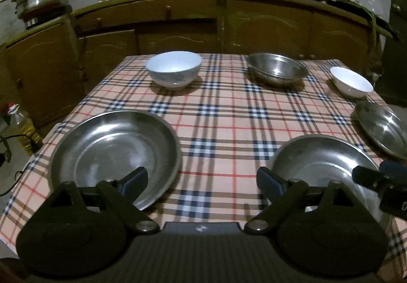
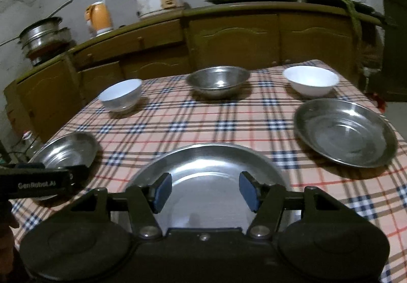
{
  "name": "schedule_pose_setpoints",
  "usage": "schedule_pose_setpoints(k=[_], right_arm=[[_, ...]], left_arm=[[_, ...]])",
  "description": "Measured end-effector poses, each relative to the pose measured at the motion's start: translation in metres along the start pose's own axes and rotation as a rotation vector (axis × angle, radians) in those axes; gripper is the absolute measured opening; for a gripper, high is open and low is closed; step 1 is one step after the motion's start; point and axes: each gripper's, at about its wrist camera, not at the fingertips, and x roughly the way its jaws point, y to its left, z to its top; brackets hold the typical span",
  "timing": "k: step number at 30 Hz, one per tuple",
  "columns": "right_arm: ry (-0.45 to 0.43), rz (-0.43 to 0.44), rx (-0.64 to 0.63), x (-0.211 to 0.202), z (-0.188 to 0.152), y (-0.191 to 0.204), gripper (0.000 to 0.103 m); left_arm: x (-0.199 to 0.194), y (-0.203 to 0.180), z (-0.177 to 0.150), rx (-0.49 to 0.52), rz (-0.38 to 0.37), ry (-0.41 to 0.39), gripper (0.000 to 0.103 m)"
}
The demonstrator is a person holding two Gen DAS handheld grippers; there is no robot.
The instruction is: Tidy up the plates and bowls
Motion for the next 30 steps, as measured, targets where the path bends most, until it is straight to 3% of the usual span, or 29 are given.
schedule_pose_setpoints(k=[17, 26, 30], right_arm=[[0.049, 0.136, -0.13, 0.029, 0.008, 0.09, 0.072], [0.091, 0.181, -0.169, 0.056, 0.009, 0.127, 0.072], [0.107, 0.188, -0.184, 0.069, 0.011, 0.139, 0.072]], left_arm=[[0.001, 0.064, -0.005, -0.124, 0.077, -0.007, 0.096], [0.007, 0.108, -0.007, -0.185, 0.163, -0.015, 0.096], [0.02, 0.137, -0.001, -0.216, 0.235, -0.015, 0.096]])
